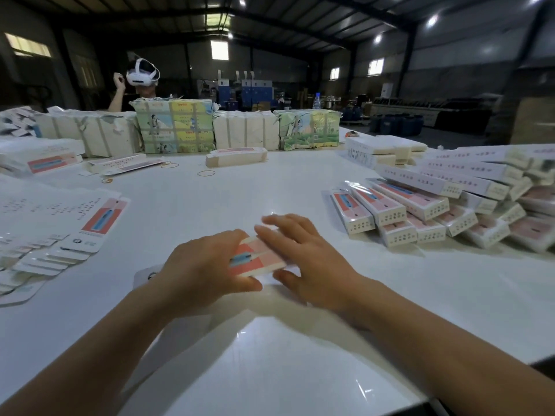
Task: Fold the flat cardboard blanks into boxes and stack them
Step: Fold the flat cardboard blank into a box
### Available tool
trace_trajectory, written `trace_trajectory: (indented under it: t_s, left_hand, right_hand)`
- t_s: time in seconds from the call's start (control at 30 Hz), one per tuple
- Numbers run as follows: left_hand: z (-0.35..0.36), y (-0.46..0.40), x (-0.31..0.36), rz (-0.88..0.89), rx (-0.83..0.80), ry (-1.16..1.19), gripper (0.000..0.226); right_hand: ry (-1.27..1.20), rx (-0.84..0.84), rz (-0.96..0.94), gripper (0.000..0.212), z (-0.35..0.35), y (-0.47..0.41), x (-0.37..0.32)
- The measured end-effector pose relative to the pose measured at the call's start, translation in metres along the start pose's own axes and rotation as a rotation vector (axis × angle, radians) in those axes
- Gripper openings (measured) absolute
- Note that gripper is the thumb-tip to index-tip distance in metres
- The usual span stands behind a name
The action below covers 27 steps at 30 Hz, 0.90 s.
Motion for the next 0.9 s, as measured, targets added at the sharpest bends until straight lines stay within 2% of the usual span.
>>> trace_trajectory:
  t_s: [0.07, 0.17, 0.23, 0.3, 0.37, 0.47, 0.53, 0.6, 0.67, 0.8, 0.9]
  left_hand:
    - [-0.001, 0.001, -0.001, 0.012, 0.032, -0.020, 0.069]
    - [-0.021, 0.011, 0.004, 0.061, 0.336, -0.086, 0.067]
    - [-0.028, 0.014, 0.000, 0.045, 0.453, -0.048, 0.061]
    - [-0.018, 0.009, -0.008, 0.013, 0.407, -0.007, 0.048]
    - [0.002, -0.001, -0.018, -0.037, 0.279, 0.049, 0.031]
    - [0.020, -0.011, -0.025, -0.047, 0.141, 0.193, 0.026]
    - [0.025, -0.019, -0.031, -0.031, 0.148, 0.214, 0.027]
    - [0.027, -0.023, -0.035, -0.033, 0.149, 0.233, 0.026]
    - [0.026, -0.023, -0.034, -0.036, 0.154, 0.228, 0.030]
    - [0.022, -0.023, -0.028, -0.042, 0.156, 0.178, 0.050]
    - [0.019, -0.021, -0.022, -0.036, 0.152, 0.149, 0.056]
  right_hand:
    - [0.113, 0.005, 0.006, 0.069, 0.002, -0.001, 0.000]
    - [0.114, 0.097, 0.161, 0.066, -0.014, 0.002, 0.024]
    - [0.085, 0.206, 0.306, 0.063, -0.045, 0.007, 0.058]
    - [0.076, 0.315, 0.450, 0.058, -0.084, 0.015, 0.100]
    - [0.092, 0.432, 0.596, 0.050, -0.123, 0.032, 0.144]
    - [0.150, 0.532, 0.872, 0.043, -0.158, 0.071, 0.207]
    - [0.206, 0.466, 1.078, 0.043, -0.159, 0.097, 0.241]
    - [0.269, 0.312, 1.215, 0.044, -0.148, 0.112, 0.265]
    - [0.334, 0.206, 1.254, 0.045, -0.137, 0.116, 0.275]
    - [0.484, 0.135, 1.251, 0.043, -0.147, 0.106, 0.266]
    - [0.425, 0.307, 1.045, 0.040, -0.165, 0.080, 0.226]
Point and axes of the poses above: each hand's wrist, its own y-axis away from the middle knuckle, its own z-axis out of the palm, x = y × z, the point moved 7 cm from there along -y, towards the middle knuckle, and after that the axes turned 12 degrees about -x, right-handed, at the moved point
